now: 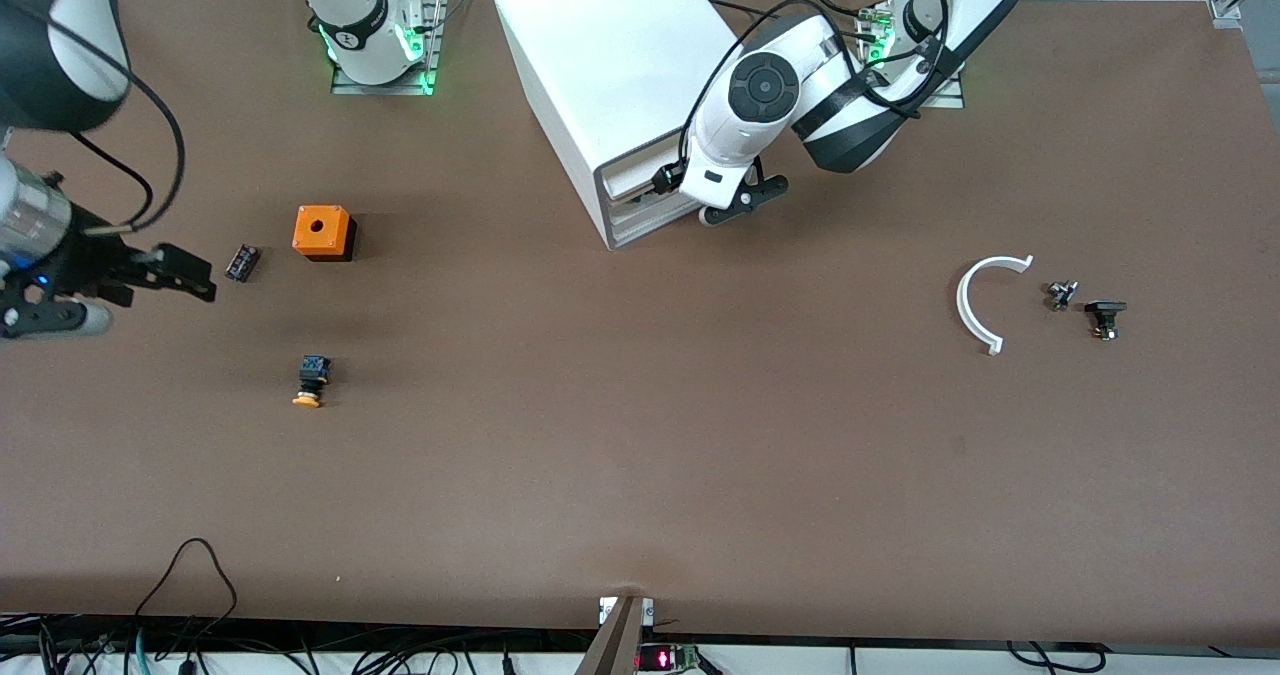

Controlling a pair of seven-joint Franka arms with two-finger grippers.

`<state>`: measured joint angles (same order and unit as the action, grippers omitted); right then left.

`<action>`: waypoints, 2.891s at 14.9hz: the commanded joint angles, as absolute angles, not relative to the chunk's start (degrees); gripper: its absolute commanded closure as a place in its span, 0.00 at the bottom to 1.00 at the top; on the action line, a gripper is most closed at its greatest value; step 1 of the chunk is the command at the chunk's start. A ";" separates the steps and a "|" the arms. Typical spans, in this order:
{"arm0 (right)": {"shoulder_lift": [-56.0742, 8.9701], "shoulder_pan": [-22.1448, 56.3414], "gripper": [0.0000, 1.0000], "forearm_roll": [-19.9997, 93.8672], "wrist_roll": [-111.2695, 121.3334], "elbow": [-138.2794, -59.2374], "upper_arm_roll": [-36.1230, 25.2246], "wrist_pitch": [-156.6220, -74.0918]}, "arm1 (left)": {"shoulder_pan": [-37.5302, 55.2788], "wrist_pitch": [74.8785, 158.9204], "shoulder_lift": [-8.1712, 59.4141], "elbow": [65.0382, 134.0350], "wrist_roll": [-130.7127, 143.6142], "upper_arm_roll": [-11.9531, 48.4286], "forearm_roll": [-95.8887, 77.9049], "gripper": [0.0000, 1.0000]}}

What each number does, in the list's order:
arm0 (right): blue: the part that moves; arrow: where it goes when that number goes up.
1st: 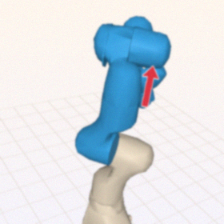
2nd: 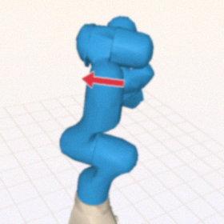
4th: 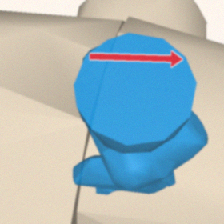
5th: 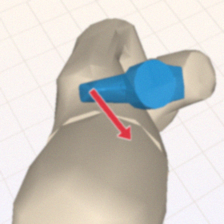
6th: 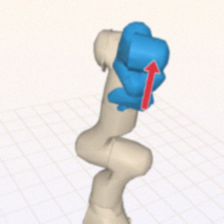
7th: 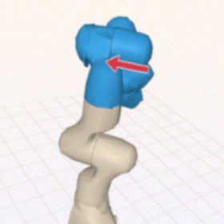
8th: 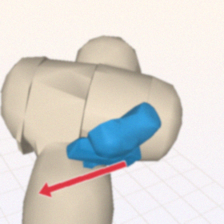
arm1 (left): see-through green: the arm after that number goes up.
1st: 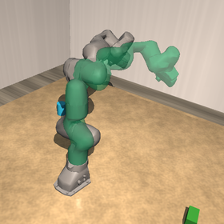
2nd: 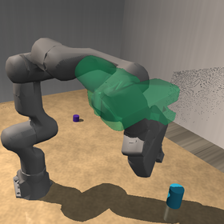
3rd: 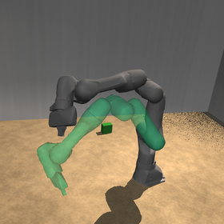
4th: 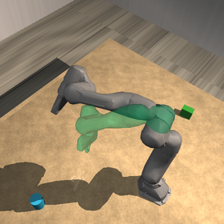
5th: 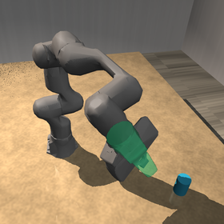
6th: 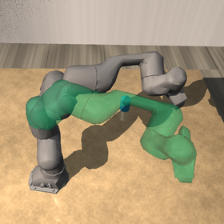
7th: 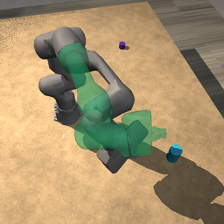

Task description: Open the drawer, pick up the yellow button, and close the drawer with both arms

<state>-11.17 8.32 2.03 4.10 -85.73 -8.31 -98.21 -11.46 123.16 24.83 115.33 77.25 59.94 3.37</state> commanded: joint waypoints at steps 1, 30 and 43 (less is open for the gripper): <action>-6.34 2.91 0.00 0.97 2.81 -86.75 -3.43 -93.97 | -11.51 123.22 25.93 115.66 77.43 61.70 1.67 0.00; 2.11 1.14 0.00 0.35 -2.64 -90.53 -0.26 -93.52 | -31.11 93.16 18.38 86.05 24.48 61.63 14.24 0.00; 1.41 1.23 0.00 -0.09 -2.28 -87.80 -0.26 -92.20 | 4.21 100.86 3.70 93.22 -6.68 -0.60 0.27 0.00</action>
